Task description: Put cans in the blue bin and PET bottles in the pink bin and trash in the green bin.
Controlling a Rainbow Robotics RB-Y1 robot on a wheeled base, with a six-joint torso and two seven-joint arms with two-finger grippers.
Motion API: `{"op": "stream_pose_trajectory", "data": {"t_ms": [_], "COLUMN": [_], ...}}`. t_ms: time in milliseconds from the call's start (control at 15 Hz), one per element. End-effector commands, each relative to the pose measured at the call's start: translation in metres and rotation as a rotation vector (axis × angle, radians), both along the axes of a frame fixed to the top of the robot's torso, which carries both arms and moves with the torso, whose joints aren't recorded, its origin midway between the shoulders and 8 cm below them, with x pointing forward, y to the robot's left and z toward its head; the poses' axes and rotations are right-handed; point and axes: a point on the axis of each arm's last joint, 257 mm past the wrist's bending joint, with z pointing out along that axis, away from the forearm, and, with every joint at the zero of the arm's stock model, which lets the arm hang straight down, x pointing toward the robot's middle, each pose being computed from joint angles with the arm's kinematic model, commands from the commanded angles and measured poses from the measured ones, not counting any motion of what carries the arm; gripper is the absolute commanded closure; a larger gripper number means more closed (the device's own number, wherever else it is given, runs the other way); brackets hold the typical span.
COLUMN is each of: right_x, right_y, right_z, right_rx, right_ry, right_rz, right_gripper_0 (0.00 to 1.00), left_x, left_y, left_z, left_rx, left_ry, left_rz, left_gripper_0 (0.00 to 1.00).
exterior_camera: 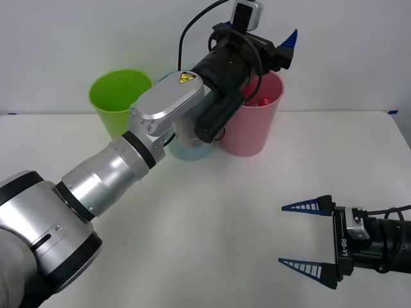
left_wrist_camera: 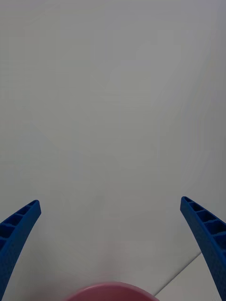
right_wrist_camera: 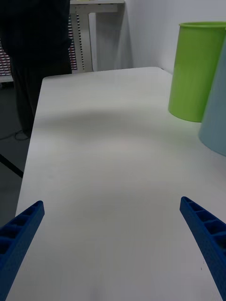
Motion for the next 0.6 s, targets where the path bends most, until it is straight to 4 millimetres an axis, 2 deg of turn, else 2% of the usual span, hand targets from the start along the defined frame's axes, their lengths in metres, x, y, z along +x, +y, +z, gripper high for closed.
{"op": "stream_pose_trajectory", "data": {"t_ms": [67,400,600], "right_x": [0.000,0.000,0.000], "right_y": [0.000,0.000,0.000], "right_z": [0.000,0.000,0.000], "right_rx": [0.000,0.000,0.000], "right_ry": [0.000,0.000,0.000], "right_rz": [0.000,0.000,0.000], "right_gripper_0": [0.00,0.00,0.00], "left_x": [0.000,0.002,-0.004], "left_y": [0.001,0.008,0.019], "left_z": [-0.001,-0.006,-0.007], "left_rx": [-0.007,-0.025,-0.048], "left_ry": [0.007,0.032,0.036], "left_rz": [0.000,-0.008,-0.027], "left_gripper_0": [0.00,0.00,0.00]}}
